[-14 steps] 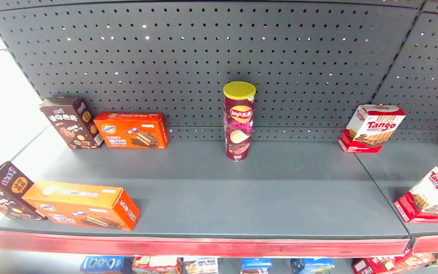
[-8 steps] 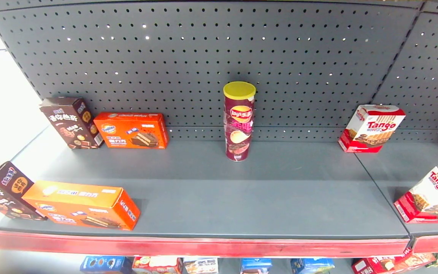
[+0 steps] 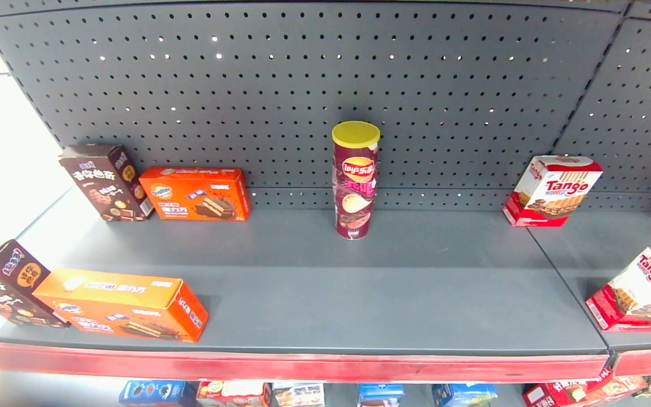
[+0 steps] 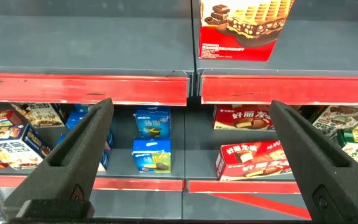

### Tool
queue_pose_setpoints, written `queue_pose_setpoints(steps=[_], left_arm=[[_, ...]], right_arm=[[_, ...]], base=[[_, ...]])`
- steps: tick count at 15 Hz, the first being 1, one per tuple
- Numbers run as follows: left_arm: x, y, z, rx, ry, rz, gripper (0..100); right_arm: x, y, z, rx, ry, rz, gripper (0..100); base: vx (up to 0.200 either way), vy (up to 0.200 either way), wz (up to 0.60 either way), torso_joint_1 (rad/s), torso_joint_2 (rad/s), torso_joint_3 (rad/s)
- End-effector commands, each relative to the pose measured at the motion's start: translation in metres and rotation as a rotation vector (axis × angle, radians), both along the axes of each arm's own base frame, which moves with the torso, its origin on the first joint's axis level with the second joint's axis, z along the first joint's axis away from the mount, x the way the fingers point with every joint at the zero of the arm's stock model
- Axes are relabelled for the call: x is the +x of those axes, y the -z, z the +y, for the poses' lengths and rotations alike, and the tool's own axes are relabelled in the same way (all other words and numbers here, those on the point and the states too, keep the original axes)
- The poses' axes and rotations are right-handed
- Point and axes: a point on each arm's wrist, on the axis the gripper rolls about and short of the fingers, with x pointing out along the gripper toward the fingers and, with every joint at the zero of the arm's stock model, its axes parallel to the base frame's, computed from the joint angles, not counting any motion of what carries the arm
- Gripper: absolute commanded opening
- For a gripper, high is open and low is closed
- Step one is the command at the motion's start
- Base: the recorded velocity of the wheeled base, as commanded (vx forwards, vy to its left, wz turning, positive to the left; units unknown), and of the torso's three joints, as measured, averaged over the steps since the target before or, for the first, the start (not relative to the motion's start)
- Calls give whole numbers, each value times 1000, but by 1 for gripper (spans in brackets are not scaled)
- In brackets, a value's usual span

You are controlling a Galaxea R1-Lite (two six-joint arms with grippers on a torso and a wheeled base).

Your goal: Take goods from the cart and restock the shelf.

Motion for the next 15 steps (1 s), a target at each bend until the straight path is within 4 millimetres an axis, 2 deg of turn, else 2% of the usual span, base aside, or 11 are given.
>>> queue_pose_setpoints(steps=[1,11,15], left_arm=[[0,0,0,0,-1,1,100],[0,0,0,0,2,1,100],[0,0,0,0,2,2,100]], right_arm=[[0,0,0,-1,1,0,100],[0,0,0,-1,1,0,100],[0,0,0,2,1,0,100]], base=[[0,0,600,-7,7,-2],[0,0,600,2,3,-1],[0,0,0,0,0,0]])
